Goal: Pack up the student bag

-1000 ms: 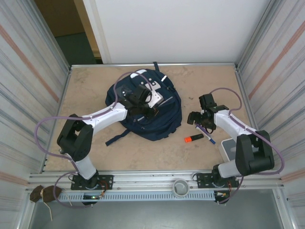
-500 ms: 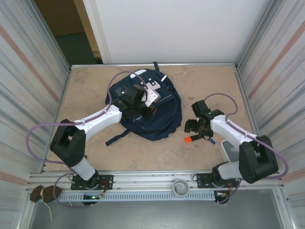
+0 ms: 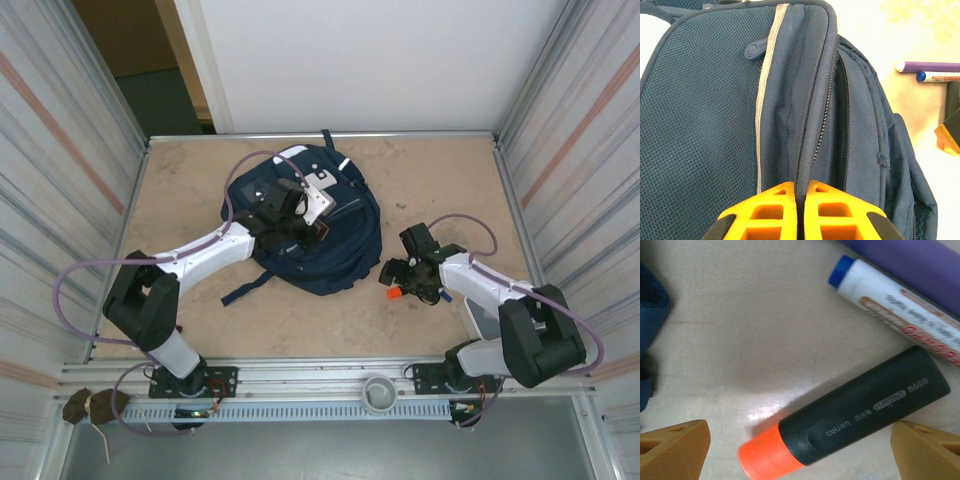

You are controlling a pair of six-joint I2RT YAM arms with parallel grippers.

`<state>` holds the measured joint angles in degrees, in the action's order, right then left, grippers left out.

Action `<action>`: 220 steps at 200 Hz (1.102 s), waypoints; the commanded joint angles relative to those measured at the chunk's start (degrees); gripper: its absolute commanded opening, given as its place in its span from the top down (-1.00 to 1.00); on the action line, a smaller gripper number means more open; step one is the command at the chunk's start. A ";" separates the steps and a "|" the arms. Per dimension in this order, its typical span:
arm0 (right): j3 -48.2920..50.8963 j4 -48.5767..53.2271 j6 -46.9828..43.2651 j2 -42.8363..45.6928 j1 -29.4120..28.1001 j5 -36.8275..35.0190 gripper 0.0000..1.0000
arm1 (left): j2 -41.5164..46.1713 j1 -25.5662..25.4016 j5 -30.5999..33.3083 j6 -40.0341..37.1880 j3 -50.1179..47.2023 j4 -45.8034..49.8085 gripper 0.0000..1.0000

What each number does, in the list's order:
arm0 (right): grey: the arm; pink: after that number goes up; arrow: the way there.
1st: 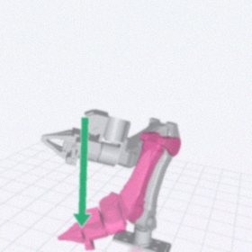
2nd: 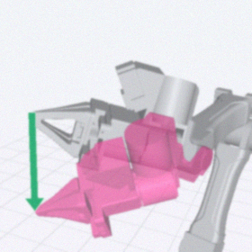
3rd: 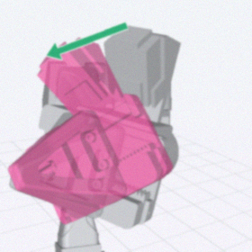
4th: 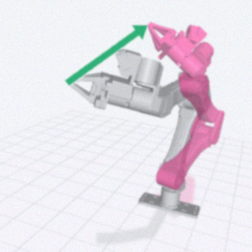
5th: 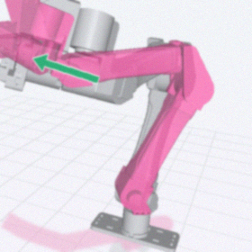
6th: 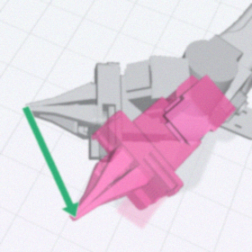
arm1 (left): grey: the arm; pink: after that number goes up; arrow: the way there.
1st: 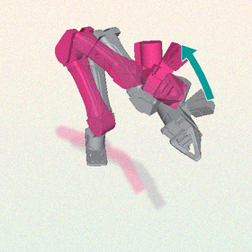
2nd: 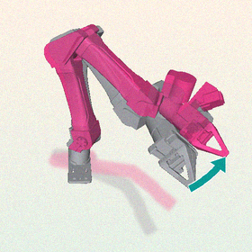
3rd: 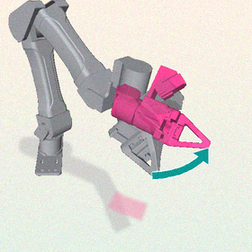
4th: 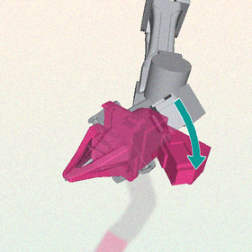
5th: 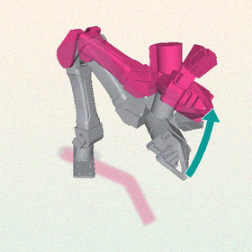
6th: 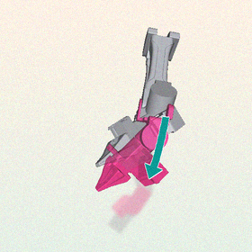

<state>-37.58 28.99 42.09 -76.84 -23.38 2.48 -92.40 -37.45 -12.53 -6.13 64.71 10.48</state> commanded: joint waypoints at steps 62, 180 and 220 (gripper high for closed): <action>-7.48 0.33 -0.23 -9.79 -9.56 -6.12 -0.56 | 3.72 0.65 -0.80 -0.11 -1.42 0.09 1.00; -8.03 2.15 -4.44 1.58 -13.00 -7.25 0.64 | 6.32 1.02 -0.90 -0.47 -0.08 -0.27 1.00; -10.54 -10.55 -3.16 5.55 -12.73 4.20 0.65 | 6.53 4.62 -5.84 2.67 3.23 -0.26 1.00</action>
<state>-44.80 27.05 38.74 -71.59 -35.99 -0.97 -88.95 -35.31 -14.09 -5.89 64.31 10.61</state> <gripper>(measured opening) 0.251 0.087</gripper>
